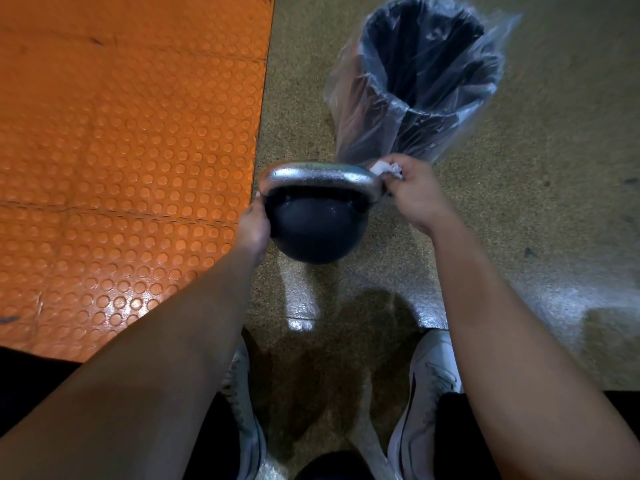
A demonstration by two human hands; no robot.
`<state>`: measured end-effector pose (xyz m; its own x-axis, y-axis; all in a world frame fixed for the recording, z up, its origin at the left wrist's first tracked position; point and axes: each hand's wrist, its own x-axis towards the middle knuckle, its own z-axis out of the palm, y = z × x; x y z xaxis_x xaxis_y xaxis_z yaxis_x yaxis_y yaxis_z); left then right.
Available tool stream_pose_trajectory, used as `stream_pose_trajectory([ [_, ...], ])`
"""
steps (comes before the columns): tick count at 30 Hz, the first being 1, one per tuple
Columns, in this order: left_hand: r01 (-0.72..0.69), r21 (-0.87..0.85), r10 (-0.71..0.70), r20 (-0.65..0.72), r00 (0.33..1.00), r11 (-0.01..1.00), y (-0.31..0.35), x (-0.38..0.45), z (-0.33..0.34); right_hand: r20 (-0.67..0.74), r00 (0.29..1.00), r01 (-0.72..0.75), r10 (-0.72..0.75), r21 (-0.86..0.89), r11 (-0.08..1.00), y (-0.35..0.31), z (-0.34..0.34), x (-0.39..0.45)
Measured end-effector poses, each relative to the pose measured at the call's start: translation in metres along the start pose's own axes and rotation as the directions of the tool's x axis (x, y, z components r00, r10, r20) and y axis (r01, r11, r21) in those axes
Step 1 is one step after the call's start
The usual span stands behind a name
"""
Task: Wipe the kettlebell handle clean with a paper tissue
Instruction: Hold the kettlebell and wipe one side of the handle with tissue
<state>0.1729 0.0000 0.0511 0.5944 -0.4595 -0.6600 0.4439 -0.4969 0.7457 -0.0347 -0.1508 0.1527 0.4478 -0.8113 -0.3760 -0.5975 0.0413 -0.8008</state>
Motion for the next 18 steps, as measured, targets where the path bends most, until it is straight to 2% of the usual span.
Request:
stream_pose_trajectory([
  [2, 0.016, 0.012, -0.016, 0.004, 1.000, 1.000, -0.001, 0.001, -0.001, -0.024, 1.000, 0.000, 0.000, 0.031, 1.000, 0.003, -0.006, -0.004],
  [4, 0.026, 0.016, -0.026, 0.013, 1.000, 1.000, -0.002, 0.002, -0.002, -0.037, 0.999, -0.014, 0.013, -0.045, 0.999, 0.013, -0.007, -0.003],
  [6, 0.020, 0.019, -0.020, 0.017, 1.000, 1.000, -0.001, 0.001, -0.002, 0.010, 1.000, -0.024, 0.025, -0.114, 0.993, 0.016, -0.005, -0.001],
  [8, 0.008, 0.022, -0.008, 0.011, 1.000, 1.000, 0.000, 0.001, -0.001, 0.044, 0.999, 0.002, 0.002, -0.094, 0.996, 0.009, -0.005, 0.001],
  [11, 0.002, 0.030, -0.002, 0.007, 1.000, 1.000, 0.000, 0.001, -0.001, 0.010, 0.999, 0.043, -0.042, -0.031, 0.999, 0.000, -0.011, -0.004],
  [16, -0.008, 0.037, 0.007, 0.005, 1.000, 0.999, -0.003, 0.004, -0.002, 0.000, 1.000, -0.010, 0.010, -0.072, 0.997, 0.010, -0.004, -0.006],
  [18, -0.014, 0.038, 0.013, 0.013, 1.000, 0.999, -0.004, 0.005, -0.002, -0.002, 1.000, 0.001, -0.001, -0.020, 1.000, 0.004, 0.000, -0.005],
])
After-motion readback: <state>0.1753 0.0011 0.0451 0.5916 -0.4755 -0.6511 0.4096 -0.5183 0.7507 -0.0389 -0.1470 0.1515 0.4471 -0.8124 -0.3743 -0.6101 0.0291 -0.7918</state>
